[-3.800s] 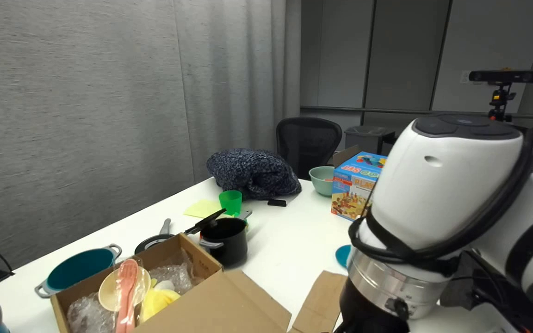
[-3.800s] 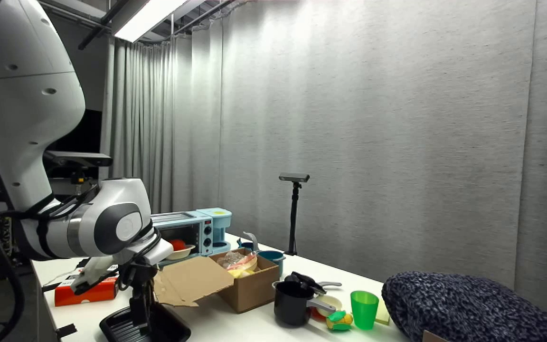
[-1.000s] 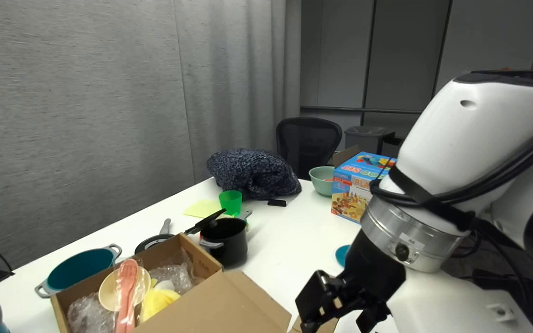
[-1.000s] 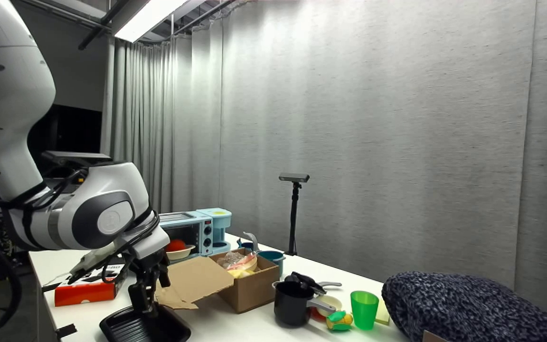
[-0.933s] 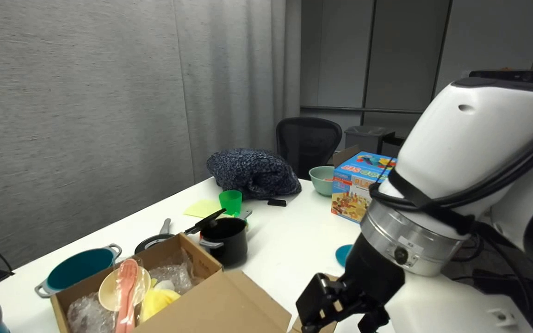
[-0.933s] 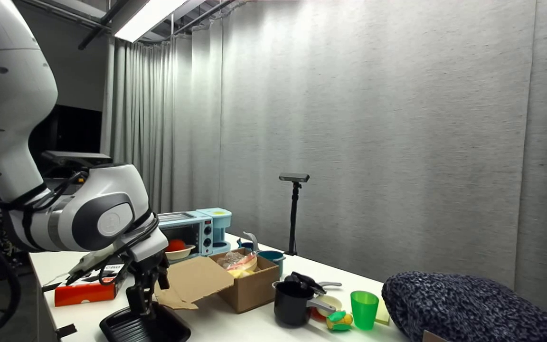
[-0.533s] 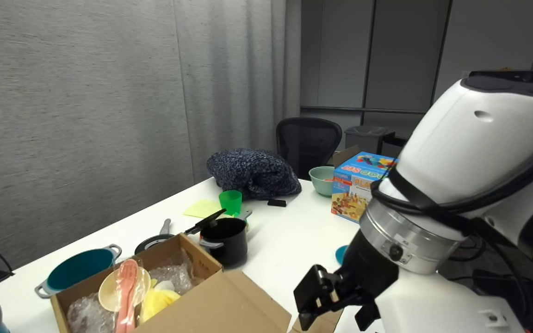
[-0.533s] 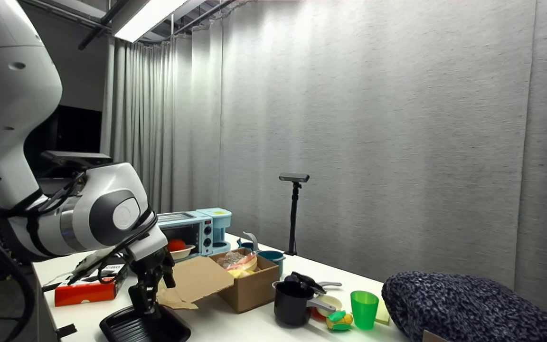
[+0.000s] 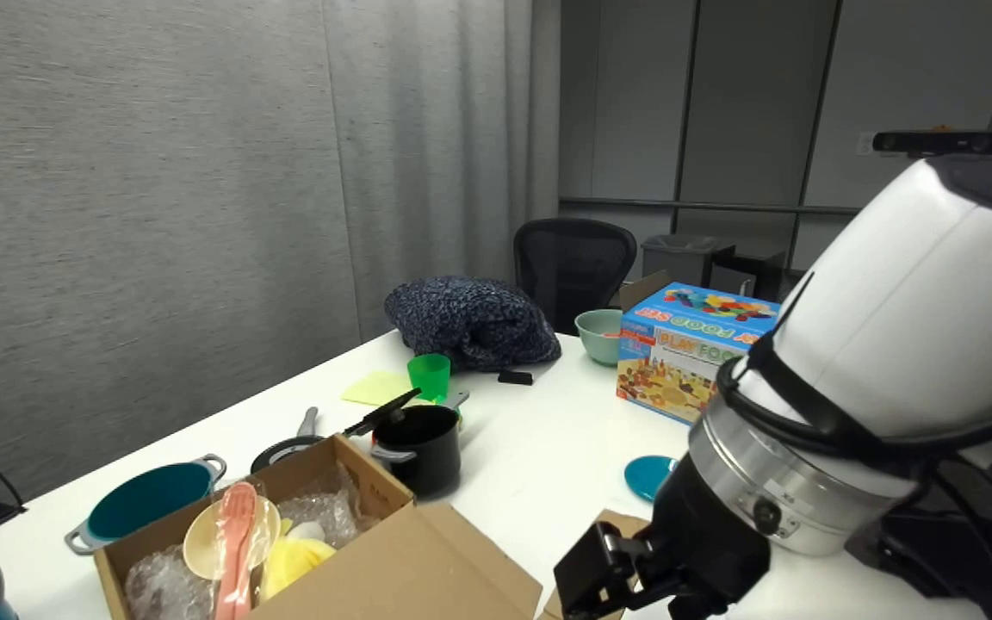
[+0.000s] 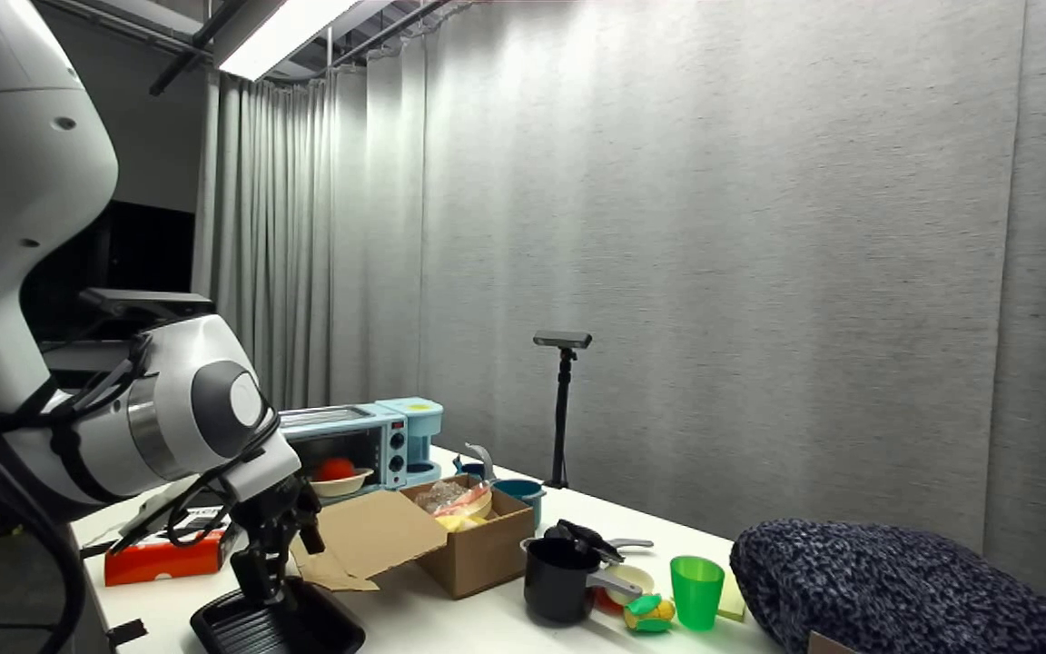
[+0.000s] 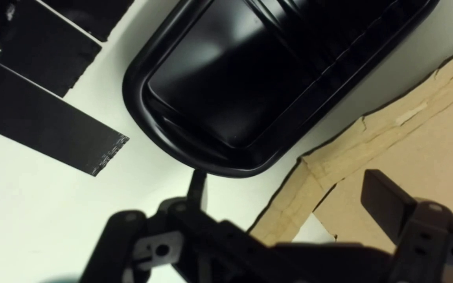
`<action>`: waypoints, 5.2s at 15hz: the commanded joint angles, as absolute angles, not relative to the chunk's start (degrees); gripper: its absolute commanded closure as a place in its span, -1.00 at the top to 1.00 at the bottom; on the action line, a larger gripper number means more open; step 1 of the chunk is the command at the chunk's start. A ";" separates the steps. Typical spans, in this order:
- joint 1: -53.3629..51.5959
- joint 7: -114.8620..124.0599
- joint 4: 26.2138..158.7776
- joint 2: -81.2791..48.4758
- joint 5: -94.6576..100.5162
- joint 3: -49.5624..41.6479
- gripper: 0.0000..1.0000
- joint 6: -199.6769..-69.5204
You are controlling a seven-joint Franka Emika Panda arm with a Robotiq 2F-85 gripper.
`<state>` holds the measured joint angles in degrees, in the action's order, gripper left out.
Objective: Close the box
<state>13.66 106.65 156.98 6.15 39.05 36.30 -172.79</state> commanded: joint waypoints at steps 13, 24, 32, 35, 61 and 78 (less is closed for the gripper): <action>18.44 132.51 150.27 0.81 71.57 40.24 -0.61 -163.69; 21.66 125.84 147.09 -0.47 60.08 32.50 -0.98 -175.08; 24.09 106.86 144.73 -13.17 28.18 39.02 -0.98 -184.49; 34.56 103.62 141.70 -15.89 24.81 52.48 -0.98 -178.44; 46.78 66.08 109.48 -6.30 2.33 56.38 -0.98 -125.65; 10.97 64.49 110.20 -5.22 0.16 21.15 -0.98 -129.30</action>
